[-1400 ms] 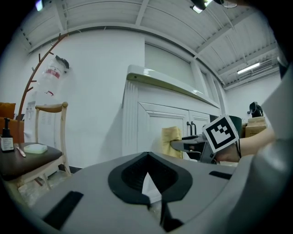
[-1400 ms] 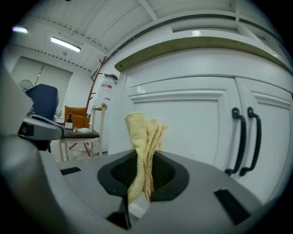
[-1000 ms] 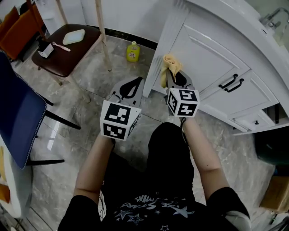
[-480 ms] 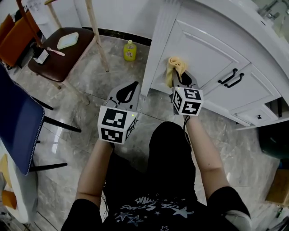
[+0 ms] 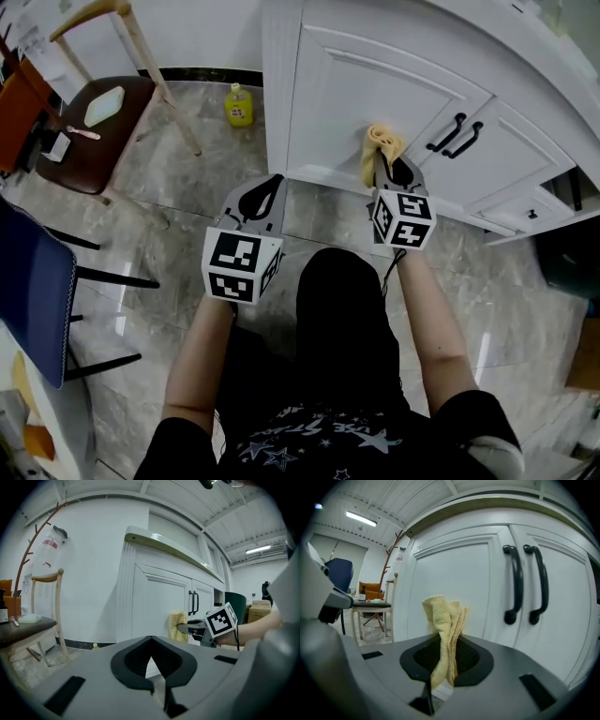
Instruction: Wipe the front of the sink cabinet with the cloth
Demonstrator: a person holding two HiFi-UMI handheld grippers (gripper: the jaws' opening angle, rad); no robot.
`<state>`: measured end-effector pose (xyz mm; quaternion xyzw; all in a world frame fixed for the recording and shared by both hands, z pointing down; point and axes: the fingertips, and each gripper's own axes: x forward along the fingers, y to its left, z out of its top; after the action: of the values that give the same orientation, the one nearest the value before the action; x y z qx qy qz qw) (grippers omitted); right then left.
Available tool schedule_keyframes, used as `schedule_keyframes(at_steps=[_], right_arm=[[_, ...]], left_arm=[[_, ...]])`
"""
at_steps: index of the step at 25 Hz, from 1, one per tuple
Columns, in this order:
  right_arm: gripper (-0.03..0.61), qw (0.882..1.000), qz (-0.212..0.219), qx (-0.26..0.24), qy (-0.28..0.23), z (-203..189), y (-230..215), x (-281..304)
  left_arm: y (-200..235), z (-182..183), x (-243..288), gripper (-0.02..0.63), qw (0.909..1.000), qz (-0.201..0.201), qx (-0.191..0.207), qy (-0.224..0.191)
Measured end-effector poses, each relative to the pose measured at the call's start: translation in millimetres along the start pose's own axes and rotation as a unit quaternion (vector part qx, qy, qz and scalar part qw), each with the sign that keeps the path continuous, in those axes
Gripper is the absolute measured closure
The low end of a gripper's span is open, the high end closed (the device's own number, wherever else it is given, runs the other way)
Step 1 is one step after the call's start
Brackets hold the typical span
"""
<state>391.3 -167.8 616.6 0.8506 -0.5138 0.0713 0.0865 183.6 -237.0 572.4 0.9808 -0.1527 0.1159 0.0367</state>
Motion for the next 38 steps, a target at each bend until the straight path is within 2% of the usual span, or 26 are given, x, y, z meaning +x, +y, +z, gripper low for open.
schedule_keyframes(at_steps=[9,15,21,24,29,38], right_arm=[[0.514,0.998,-0.06,0.029,0.0,-20,-62,-30],[0.514,0.996,-0.078,0.041,0.002,-29,-73,-38],[0.514,0.996,-0.082,0.025,0.004,-33,-70,-43],[0.514,0.998,-0.057,0.013,0.002,-34,-50,-41],[0.514,1.0,0.012,0.001,-0.011,-31,5,-22],[0.514,0.993,0.117,-0.019,-0.021,-38,127,32]], left_arm=[[-24,-10,18,0.598,0.9998,-0.019,-0.007,0.005],[-23,-14,22,0.598,0.9996,-0.023,-0.015,0.004],[-9,-21,23,0.598,0.9998,-0.014,-0.015,-0.005],[5,-33,20,0.598,0.9999,-0.001,-0.01,-0.003],[32,-49,7,0.598,0.9997,0.019,-0.012,-0.006],[84,-76,-25,0.598,0.9984,0.054,-0.015,0.001]])
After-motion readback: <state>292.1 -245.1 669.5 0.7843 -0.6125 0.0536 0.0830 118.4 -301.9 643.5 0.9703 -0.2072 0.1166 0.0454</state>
